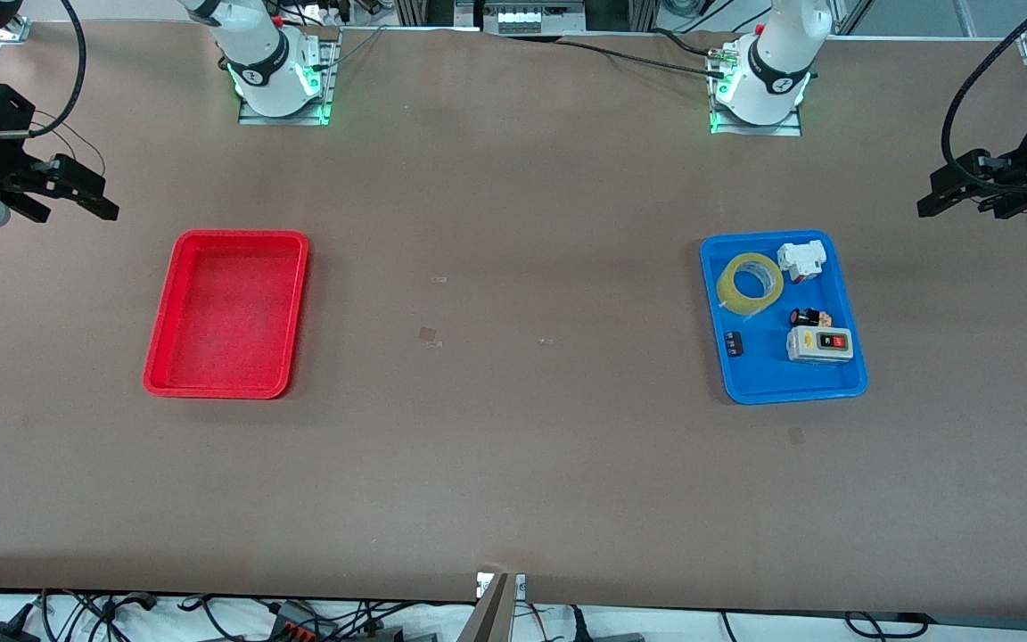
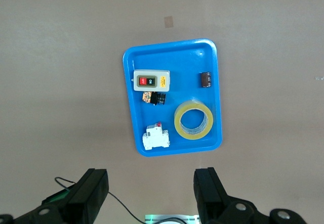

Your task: Place and move tape with both arms

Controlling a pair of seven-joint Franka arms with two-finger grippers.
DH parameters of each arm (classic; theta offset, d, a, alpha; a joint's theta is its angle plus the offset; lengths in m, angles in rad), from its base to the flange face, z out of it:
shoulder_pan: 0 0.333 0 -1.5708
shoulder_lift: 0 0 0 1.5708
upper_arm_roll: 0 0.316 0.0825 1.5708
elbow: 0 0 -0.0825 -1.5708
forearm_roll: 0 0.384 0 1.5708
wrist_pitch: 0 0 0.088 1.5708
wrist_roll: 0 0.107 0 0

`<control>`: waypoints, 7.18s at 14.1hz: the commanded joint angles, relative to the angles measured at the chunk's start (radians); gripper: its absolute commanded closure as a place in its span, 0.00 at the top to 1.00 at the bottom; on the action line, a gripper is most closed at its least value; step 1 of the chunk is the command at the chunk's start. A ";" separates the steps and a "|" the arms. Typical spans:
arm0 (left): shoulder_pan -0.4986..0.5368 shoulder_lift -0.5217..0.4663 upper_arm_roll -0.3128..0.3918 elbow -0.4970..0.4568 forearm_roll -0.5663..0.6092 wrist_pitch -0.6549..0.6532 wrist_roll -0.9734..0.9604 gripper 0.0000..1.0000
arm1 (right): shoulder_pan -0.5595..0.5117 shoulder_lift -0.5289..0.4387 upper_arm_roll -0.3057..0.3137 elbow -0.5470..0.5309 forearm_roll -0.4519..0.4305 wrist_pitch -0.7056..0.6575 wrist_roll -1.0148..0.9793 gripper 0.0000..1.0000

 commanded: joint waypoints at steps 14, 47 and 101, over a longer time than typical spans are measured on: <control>0.009 -0.011 -0.015 -0.018 0.063 -0.011 0.003 1.00 | 0.011 -0.010 0.001 -0.007 0.002 0.018 0.010 1.00; -0.005 0.248 -0.054 -0.765 -0.078 0.901 -0.028 0.22 | 0.014 -0.019 0.001 -0.012 -0.001 0.012 -0.007 1.00; 0.031 0.013 0.014 -0.012 0.006 0.012 0.075 1.00 | 0.650 0.694 -0.009 0.214 0.098 0.404 0.467 1.00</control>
